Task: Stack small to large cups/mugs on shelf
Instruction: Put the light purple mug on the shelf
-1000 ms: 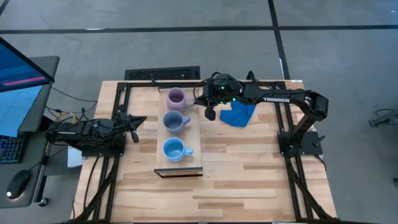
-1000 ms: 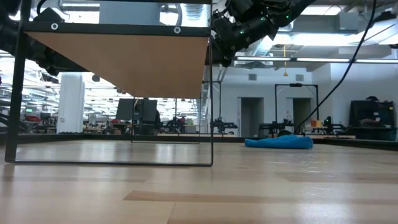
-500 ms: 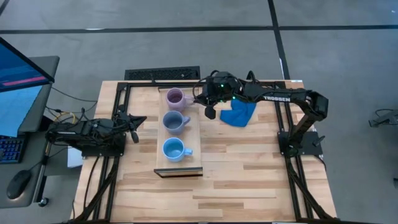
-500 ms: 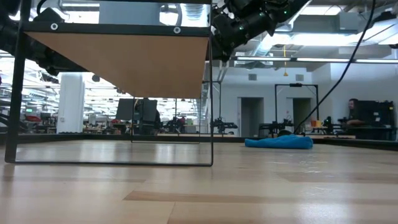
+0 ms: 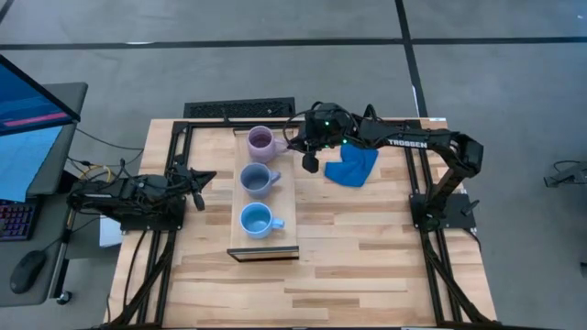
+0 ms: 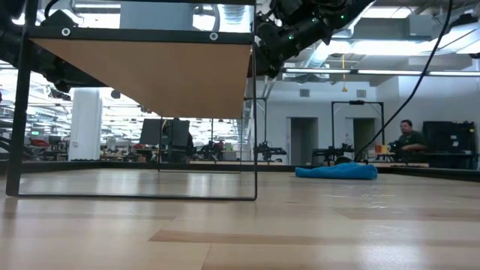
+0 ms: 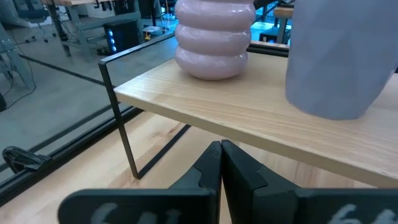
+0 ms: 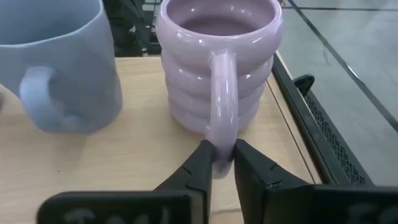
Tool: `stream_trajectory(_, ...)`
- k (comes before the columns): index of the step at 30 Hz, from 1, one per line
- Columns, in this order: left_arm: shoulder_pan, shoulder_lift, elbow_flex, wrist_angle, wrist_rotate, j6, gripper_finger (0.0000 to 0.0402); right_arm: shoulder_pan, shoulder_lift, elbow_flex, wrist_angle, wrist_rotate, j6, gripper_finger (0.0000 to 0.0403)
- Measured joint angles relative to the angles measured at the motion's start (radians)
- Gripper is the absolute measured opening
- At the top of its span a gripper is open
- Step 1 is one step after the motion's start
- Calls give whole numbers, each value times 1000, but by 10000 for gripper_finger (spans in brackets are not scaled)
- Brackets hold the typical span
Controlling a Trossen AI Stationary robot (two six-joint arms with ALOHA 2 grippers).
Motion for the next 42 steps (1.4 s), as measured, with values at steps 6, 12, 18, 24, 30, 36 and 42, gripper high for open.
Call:
stream_trajectory(6,0,0,0,0,0,-1,0,-14,0,0,0,4,-7,105)
stream_trajectory(12,0,0,0,0,0,-1,0,-34,0,-1,15,7,-9,132)
stream_trajectory(18,0,0,0,0,0,-6,0,-47,0,-1,15,4,-8,138)
stream_trajectory(24,0,0,0,0,0,-8,0,-51,0,-1,29,4,-26,133)
stream_trajectory(30,0,0,0,0,6,-17,0,-54,0,-2,29,23,-26,134)
stream_trajectory(36,0,0,0,0,7,-19,0,-53,0,-2,29,53,-26,132)
stream_trajectory(42,0,0,0,-1,8,-18,0,-37,-5,-3,-7,52,-25,133)
